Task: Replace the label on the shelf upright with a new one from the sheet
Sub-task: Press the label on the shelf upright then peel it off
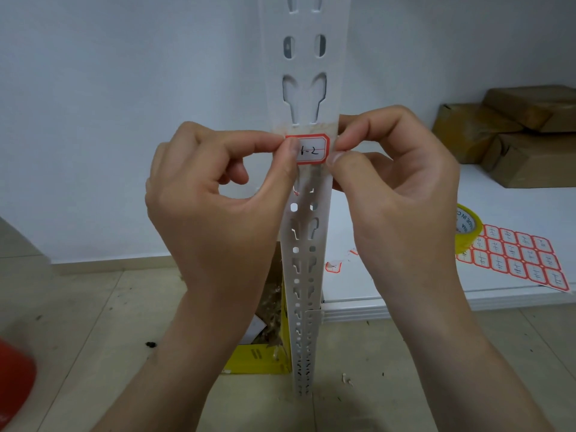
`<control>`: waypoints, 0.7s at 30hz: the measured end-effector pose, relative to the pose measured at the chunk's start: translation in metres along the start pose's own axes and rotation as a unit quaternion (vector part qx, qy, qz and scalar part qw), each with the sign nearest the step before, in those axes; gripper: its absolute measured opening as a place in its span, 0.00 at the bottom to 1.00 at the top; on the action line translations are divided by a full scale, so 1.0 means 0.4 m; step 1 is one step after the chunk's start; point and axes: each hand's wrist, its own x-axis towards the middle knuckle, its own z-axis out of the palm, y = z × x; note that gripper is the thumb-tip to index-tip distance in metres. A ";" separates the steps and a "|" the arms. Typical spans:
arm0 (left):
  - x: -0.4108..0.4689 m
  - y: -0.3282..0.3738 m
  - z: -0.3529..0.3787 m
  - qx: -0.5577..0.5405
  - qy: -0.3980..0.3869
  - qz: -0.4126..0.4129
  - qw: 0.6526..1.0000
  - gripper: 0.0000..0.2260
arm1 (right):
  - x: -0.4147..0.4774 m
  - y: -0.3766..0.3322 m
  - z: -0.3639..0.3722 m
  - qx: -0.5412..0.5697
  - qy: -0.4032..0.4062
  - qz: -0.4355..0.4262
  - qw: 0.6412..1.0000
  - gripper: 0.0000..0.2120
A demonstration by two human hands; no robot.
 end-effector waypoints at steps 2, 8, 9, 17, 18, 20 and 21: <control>0.005 0.007 -0.005 0.004 -0.011 -0.006 1.000 0.05 | 0.000 -0.001 0.000 -0.001 0.002 0.000 1.000 0.09; 0.013 0.016 -0.020 0.015 -0.042 -0.004 0.999 0.04 | 0.000 -0.002 0.001 -0.006 0.002 0.001 1.000 0.09; 0.015 0.017 -0.021 0.018 -0.044 -0.002 0.999 0.04 | 0.000 -0.002 0.001 -0.011 0.002 0.001 1.000 0.09; 0.018 0.021 -0.022 0.021 -0.062 -0.013 0.998 0.04 | -0.001 -0.001 0.002 -0.014 0.004 0.002 1.000 0.10; 0.019 0.021 -0.022 0.018 -0.065 -0.018 0.998 0.04 | -0.002 -0.001 0.002 -0.016 0.004 0.002 1.000 0.10; 0.020 0.022 -0.020 0.014 -0.070 -0.025 0.997 0.05 | -0.003 -0.001 0.003 -0.014 0.004 0.002 1.000 0.09; 0.019 0.023 -0.017 0.013 -0.071 -0.026 0.997 0.05 | -0.003 -0.001 0.002 -0.013 0.004 0.002 1.000 0.09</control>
